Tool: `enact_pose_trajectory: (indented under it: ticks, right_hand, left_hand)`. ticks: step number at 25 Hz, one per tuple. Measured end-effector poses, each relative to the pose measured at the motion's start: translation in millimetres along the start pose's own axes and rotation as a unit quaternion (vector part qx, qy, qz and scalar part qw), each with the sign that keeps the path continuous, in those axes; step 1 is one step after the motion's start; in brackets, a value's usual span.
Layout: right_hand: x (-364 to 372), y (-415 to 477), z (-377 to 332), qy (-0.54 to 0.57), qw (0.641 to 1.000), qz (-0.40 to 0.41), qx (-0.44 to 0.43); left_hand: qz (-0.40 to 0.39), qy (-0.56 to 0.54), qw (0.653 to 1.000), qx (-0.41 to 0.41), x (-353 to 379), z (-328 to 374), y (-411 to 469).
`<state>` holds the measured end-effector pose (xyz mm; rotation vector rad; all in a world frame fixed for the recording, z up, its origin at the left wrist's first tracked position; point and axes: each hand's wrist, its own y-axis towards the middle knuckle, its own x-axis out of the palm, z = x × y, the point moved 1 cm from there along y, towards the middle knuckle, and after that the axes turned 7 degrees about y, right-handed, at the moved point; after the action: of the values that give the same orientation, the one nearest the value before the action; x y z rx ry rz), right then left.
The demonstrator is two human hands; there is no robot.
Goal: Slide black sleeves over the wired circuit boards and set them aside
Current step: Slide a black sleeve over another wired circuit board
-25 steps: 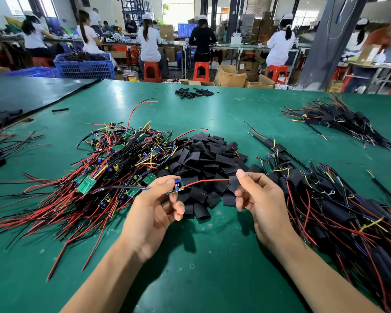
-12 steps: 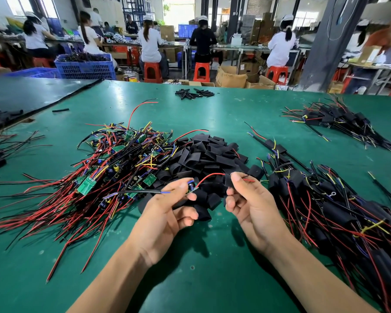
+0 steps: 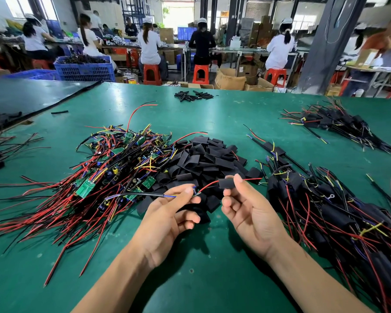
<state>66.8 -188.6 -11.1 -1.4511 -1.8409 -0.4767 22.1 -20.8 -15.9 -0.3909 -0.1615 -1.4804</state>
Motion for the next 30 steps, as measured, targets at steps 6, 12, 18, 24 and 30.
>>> enact_pose_trajectory:
  ticks: [6,12,18,24,30]
  right_hand:
    - [2,-1,5,-0.042,0.999,-0.02,-0.015]
    - [2,-2,6,-0.083,0.996,0.01,-0.044]
    - [5,-6,8,-0.114,0.992,0.005,-0.058]
    - [6,-7,9,-0.123,0.991,-0.019,-0.044]
    - [6,-7,11,-0.116,0.992,-0.021,-0.04]
  left_hand:
    - [0.008,-0.003,1.0,0.001,0,-1,3]
    - [-0.032,0.006,0.999,-0.001,1,1,0]
    - [-0.037,0.025,0.999,0.0,2,0,-1]
    - [-0.037,0.024,0.999,0.004,2,0,-1]
    - [-0.041,0.04,0.998,0.027,-1,-2,-1]
